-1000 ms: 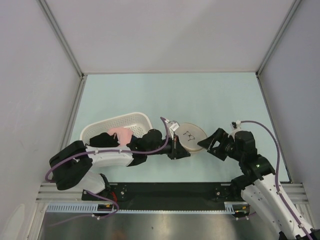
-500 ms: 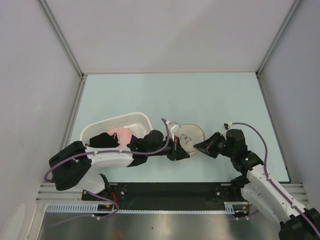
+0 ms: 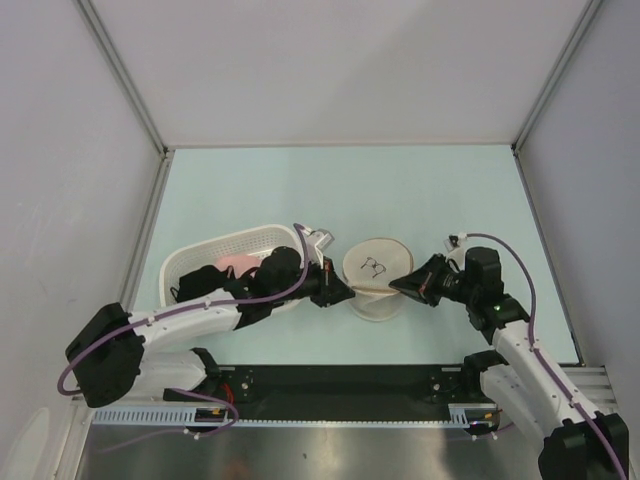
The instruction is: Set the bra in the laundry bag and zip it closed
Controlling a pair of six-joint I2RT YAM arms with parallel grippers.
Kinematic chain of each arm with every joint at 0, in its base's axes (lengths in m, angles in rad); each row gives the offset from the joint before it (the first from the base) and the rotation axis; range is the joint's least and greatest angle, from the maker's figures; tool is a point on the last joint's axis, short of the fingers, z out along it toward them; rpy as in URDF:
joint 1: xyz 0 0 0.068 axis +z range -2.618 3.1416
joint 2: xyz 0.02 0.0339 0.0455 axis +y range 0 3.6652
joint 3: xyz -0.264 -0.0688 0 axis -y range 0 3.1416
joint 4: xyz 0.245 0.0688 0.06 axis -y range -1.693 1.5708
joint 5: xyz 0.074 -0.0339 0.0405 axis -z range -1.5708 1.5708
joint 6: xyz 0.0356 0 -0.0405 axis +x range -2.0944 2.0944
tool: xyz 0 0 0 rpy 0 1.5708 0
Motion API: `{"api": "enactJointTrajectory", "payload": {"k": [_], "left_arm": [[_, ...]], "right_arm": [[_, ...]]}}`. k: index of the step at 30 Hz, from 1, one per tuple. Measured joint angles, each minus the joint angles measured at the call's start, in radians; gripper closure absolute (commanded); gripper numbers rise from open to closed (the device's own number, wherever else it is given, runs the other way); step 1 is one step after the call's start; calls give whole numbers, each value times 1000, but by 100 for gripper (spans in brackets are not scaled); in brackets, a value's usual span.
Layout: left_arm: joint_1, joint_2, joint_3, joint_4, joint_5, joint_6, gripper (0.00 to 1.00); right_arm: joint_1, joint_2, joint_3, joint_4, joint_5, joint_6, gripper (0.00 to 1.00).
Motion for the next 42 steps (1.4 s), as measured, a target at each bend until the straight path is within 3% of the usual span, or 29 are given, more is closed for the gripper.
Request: {"api": "enactJointTrajectory", "payload": {"k": [8,10,11,14,17,22,28,31,32,34,35,37,42], "left_arm": [[21,-38,5,-56,4,49,97],[32,-50,7,-65,14,57,87],[35,-54,12,-75,23,64,74],[64,-86,24,-154,6,102,52],[115,-136,24,-214,-18,130,42],[130,-292,28,-262,-30,151,36],[138,-442,41,-281,-33,145,34],[140,-496,41,-304,-34,138,33],[140,-507,41,-310,-34,135,33],[140,-531,35,-312,-34,124,32],[141,-542,29,-314,-34,120,32],[141,-563,11,-315,-34,111,31],[141,-594,-41,-314,-26,78,30]], "right_arm": [[-28,73,10,47,-102,-37,100],[-34,87,16,60,-118,-50,100],[-35,100,23,68,-127,-53,100],[-54,161,56,87,-137,-77,100],[-80,240,107,111,-136,-94,100],[-81,437,281,229,-170,-81,99],[-83,607,433,455,-215,48,95],[-85,648,503,519,-224,100,76],[-86,656,519,533,-224,113,46],[-87,660,534,550,-224,123,24],[-87,660,535,548,-222,110,8],[-87,660,533,502,-216,66,1],[-88,594,400,302,-149,-107,0]]}}
